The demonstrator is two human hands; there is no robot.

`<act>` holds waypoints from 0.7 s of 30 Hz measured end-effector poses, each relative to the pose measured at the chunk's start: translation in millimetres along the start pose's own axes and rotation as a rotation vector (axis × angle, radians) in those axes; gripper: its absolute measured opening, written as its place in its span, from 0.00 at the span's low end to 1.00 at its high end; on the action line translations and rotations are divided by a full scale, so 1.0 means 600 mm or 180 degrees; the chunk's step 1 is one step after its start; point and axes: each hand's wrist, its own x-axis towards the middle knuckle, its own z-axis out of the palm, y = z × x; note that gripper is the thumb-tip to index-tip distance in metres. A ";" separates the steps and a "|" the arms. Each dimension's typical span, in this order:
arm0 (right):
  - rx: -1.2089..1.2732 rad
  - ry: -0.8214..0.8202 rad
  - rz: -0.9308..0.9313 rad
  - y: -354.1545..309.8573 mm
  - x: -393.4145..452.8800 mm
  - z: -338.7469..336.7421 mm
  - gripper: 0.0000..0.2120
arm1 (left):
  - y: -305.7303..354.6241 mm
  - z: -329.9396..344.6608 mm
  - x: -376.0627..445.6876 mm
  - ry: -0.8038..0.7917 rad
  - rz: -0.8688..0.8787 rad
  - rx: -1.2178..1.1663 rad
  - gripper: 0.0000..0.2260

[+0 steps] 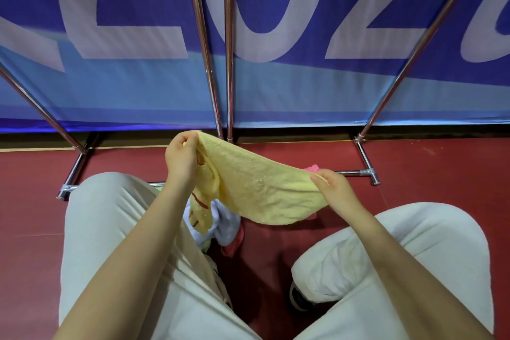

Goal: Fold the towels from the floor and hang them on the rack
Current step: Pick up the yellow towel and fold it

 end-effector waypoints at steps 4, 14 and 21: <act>0.0183 0.1090 -0.0106 -0.016 0.002 -0.008 0.08 | -0.013 0.009 -0.001 -0.0259 0.0327 0.0839 0.09; 0.1581 0.0597 -0.0139 -0.100 -0.007 0.038 0.06 | -0.011 0.061 -0.043 -0.0990 -0.0343 0.0092 0.19; 0.0280 -0.0736 -0.0714 -0.105 -0.012 0.131 0.05 | 0.022 0.087 -0.066 -0.1435 -0.0856 -0.0819 0.17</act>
